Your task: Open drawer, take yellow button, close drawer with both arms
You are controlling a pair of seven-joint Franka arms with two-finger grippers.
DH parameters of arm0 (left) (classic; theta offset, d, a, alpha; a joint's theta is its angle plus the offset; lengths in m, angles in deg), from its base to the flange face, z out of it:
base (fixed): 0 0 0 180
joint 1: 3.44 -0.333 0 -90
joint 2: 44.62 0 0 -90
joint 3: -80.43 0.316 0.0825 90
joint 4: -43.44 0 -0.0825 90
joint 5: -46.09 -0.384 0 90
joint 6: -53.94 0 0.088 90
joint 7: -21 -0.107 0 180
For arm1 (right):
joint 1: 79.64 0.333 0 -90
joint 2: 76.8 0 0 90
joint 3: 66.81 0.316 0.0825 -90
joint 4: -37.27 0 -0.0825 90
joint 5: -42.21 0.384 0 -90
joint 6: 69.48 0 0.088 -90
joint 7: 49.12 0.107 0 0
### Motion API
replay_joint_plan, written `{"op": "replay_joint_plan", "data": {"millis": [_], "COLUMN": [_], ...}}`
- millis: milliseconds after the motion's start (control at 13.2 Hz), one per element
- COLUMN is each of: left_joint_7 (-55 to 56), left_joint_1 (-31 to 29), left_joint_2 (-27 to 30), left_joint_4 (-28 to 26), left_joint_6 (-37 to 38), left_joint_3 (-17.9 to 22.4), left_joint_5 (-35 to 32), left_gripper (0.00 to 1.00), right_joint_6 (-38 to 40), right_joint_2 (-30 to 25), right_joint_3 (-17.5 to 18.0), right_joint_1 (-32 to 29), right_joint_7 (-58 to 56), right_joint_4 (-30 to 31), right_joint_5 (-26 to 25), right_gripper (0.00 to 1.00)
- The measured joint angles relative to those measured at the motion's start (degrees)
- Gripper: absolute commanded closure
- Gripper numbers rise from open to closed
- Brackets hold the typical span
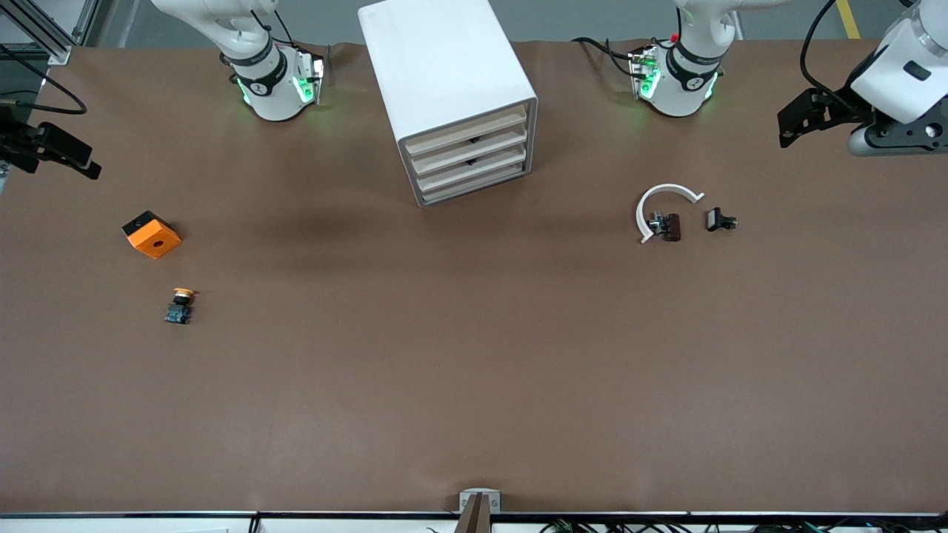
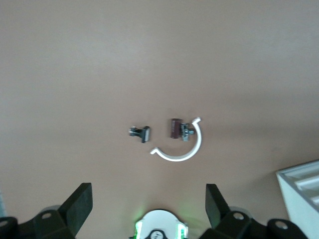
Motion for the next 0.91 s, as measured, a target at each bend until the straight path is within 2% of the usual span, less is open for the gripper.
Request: {"op": "replay_joint_plan", "data": {"millis": [906], "left_joint_7": [-0.85], "left_joint_1": [-3.47], "left_joint_2": [-0.45], "left_joint_4": [1.44], "left_joint_6": [-0.79], "left_joint_3": [0.81], "left_joint_5": [0.54], "left_gripper": [0.00], "right_joint_6": [0.01], "right_joint_2": [-0.03], "right_joint_3": [0.23], "right_joint_1": [0.00], "right_joint_7": [-0.43], "right_joint_4": [0.05], "right_joint_5": [-0.18], "right_gripper": [0.00]}}
